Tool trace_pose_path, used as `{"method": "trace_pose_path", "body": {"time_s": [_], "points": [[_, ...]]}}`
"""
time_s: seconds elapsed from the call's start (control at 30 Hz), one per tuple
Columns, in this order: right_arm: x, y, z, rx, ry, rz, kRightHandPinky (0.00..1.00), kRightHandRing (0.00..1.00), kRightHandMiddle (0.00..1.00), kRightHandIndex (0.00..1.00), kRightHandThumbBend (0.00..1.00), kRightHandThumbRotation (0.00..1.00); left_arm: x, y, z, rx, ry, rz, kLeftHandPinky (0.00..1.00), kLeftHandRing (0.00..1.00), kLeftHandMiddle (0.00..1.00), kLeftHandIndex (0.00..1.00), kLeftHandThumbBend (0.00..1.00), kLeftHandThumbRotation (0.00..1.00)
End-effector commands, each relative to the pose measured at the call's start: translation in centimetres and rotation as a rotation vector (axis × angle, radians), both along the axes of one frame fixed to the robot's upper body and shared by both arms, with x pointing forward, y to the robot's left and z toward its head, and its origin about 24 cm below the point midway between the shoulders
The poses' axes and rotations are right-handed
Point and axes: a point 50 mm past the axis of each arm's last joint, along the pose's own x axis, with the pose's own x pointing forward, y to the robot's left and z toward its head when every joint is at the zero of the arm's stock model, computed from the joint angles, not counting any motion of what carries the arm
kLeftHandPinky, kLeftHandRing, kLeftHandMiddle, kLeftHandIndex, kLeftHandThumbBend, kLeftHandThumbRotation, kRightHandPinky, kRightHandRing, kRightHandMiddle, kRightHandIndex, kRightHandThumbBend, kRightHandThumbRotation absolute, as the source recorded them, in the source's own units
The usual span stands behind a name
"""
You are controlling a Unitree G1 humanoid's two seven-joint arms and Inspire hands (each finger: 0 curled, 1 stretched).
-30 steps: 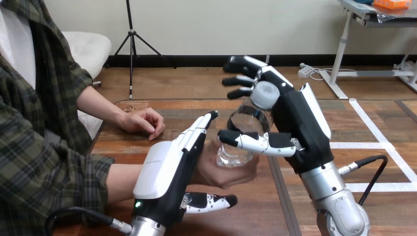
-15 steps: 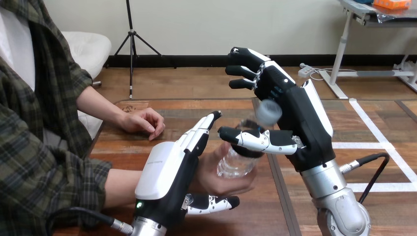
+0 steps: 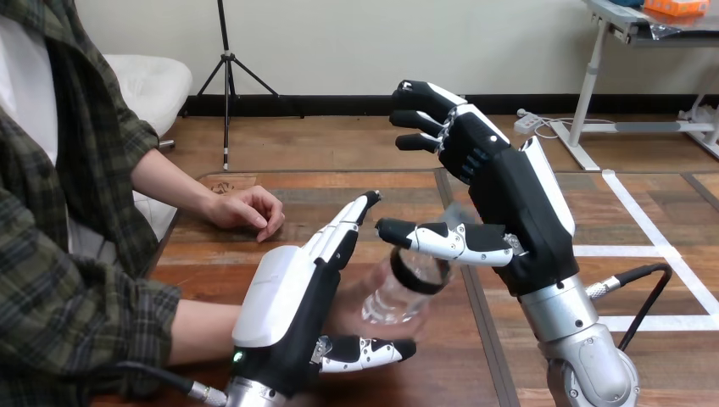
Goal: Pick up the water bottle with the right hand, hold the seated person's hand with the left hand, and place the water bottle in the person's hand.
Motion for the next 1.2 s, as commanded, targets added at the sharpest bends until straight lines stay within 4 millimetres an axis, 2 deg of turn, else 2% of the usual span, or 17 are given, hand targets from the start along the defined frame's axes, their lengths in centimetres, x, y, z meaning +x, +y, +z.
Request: {"method": "trace_pose_path", "body": {"time_s": [0.0,0.2,0.23,0.4,0.5,0.53,0.8,0.83,0.97,1.17], "points": [[0.0,-0.2,1.5,0.027,-0.073,-0.011,0.76,0.84,0.88,0.84,0.78,0.00,0.4,-0.1,1.1,-0.092,-0.053,-0.030,0.75,0.88,0.94,0.96,0.86,0.08],[-0.3,-0.4,1.4,0.059,-0.073,-0.022,0.77,0.85,0.89,0.85,0.76,0.00,0.1,-0.2,1.2,-0.266,-0.080,-0.081,0.76,0.89,0.93,0.95,0.81,0.10],[-0.3,-0.4,1.3,0.065,-0.074,-0.025,0.77,0.85,0.89,0.85,0.74,0.00,0.0,-0.3,1.2,-0.295,-0.083,-0.088,0.76,0.89,0.93,0.93,0.76,0.13],[-0.7,-0.4,1.1,0.122,-0.062,-0.048,0.77,0.84,0.88,0.84,0.73,0.01,-0.2,-0.6,1.1,-0.454,-0.091,-0.101,0.76,0.87,0.91,0.91,0.67,0.22],[-1.0,-0.4,0.9,0.155,-0.057,-0.060,0.77,0.84,0.87,0.83,0.72,0.04,-0.4,-0.9,1.0,-0.532,-0.092,-0.091,0.75,0.85,0.88,0.90,0.64,0.36],[-1.0,-0.4,0.9,0.160,-0.056,-0.060,0.77,0.83,0.86,0.82,0.70,0.05,-0.5,-0.9,0.9,-0.541,-0.093,-0.090,0.74,0.84,0.87,0.89,0.62,0.46],[-1.6,-0.4,0.6,0.204,-0.071,-0.094,0.75,0.82,0.84,0.80,0.65,0.11,-0.8,-1.6,1.1,-0.634,-0.134,-0.088,0.71,0.80,0.84,0.87,0.46,0.77],[-1.7,-0.4,0.5,0.208,-0.073,-0.097,0.73,0.81,0.83,0.79,0.63,0.12,-0.9,-1.7,1.1,-0.643,-0.135,-0.090,0.71,0.80,0.83,0.87,0.44,0.85],[-2.1,-0.3,0.3,0.233,-0.077,-0.114,0.71,0.81,0.82,0.78,0.60,0.16,-1.2,-2.1,1.3,-0.673,-0.144,-0.094,0.69,0.79,0.82,0.86,0.41,0.94],[-2.6,-0.1,0.1,0.277,-0.080,-0.133,0.68,0.78,0.80,0.75,0.56,0.19,-1.5,-2.6,1.6,-0.697,-0.162,-0.097,0.67,0.77,0.80,0.85,0.29,0.99]]}}
